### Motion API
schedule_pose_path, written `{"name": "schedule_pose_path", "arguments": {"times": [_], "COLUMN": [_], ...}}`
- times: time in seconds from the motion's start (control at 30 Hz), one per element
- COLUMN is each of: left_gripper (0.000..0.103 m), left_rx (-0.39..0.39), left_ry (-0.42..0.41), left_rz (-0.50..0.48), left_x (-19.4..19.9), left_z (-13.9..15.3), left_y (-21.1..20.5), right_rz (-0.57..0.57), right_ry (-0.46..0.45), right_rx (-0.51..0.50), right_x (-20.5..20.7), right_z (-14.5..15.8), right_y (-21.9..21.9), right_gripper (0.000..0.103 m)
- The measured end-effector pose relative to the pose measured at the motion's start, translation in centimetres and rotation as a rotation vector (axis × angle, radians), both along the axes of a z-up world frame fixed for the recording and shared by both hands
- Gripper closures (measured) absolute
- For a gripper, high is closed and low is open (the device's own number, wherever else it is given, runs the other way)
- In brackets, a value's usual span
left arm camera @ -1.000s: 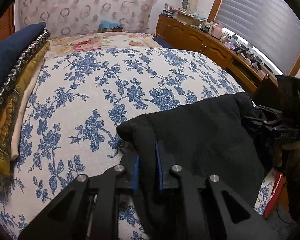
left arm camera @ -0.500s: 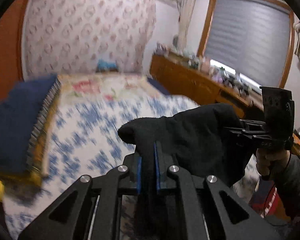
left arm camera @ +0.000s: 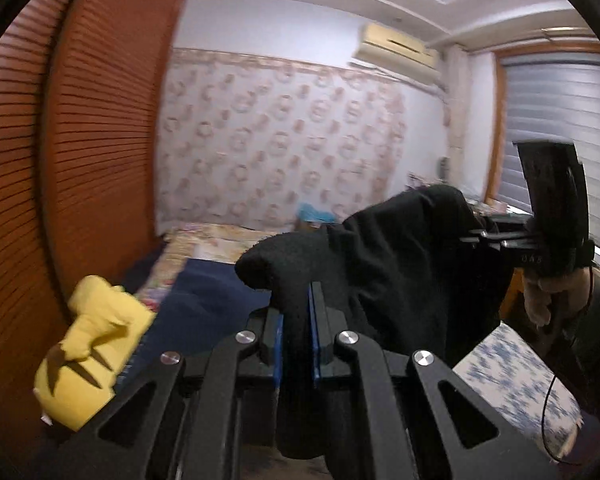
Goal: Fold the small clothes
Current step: 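Lift the folded shirt with both grippers and carry it toward the clothes stack, then lower the shirt onto the clothes stack and open both grippers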
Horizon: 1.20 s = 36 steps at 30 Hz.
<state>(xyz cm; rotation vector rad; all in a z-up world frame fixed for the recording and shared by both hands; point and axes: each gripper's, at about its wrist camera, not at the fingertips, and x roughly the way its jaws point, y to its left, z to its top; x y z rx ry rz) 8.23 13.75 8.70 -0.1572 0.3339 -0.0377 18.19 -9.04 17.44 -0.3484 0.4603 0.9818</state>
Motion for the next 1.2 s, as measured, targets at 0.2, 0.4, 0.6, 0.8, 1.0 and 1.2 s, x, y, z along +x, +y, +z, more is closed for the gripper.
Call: {"name": "schedule_pose_path", "arguments": {"times": [0.2, 0.4, 0.6, 0.8, 1.0, 1.2], "left_gripper": [0.096, 0.096, 0.095, 0.089, 0.071, 0.067], "left_rx": [-0.038, -0.057, -0.064, -0.052, 0.023, 0.070], "left_ry": [0.014, 0.080, 0.139, 0.173, 0.160, 0.141], "left_rz": [0.122, 0.196, 0.248, 0.229, 0.238, 0.186], "left_x": [1.8, 1.5, 0.9, 0.4, -0.5, -1.4], "left_z": [-3.3, -6.8, -8.1, -8.1, -6.6, -5.4], "left_y": [4.3, 6.7, 7.1, 6.5, 5.2, 2.7], "right_rz": [0.138, 0.279, 0.331, 0.161, 0.064, -0.051], "right_ry": [-0.055, -0.095, -0.061, 0.027, 0.045, 0.069], "right_rx": [-0.136, -0.303, -0.318, -0.213, -0.134, -0.060], "right_x": [4.8, 7.6, 9.6, 11.4, 11.0, 7.6], "right_z": [0.8, -1.6, -4.4, -5.3, -4.3, -4.5], "right_y": [10.4, 20.9, 26.4, 24.8, 20.9, 14.1], "right_gripper": [0.078, 0.078, 0.074, 0.045, 0.043, 0.043]}}
